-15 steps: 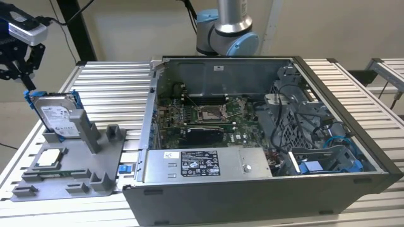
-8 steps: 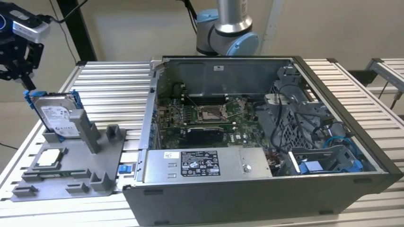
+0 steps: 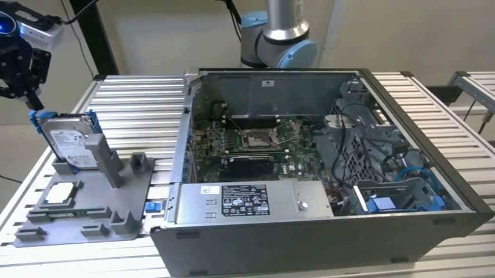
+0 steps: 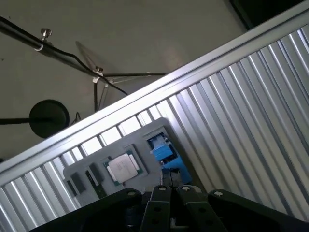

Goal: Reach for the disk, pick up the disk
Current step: 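Pick up the disk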

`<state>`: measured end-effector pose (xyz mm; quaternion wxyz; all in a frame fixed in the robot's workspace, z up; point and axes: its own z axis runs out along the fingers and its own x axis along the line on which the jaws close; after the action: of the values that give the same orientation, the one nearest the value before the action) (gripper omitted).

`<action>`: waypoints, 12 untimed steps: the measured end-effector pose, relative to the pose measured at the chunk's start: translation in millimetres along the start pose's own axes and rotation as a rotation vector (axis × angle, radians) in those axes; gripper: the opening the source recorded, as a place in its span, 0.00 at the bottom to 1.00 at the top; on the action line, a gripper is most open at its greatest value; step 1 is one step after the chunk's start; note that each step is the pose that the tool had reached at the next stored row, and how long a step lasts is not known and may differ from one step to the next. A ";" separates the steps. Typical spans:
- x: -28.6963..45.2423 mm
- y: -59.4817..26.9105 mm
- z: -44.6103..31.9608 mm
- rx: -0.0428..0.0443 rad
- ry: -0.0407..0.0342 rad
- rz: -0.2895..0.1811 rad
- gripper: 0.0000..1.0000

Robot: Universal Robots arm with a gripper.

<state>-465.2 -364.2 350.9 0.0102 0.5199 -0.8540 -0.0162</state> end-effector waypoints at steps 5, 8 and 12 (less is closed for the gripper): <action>0.0 0.0 0.0 0.0001 0.0034 -0.090 0.00; 0.0 0.0 0.0 0.0000 0.0056 -0.145 0.00; 0.0 0.0 0.0 0.0001 0.0083 -0.217 0.00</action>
<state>-465.2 -364.2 350.9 0.0118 0.6094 -0.7926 -0.0150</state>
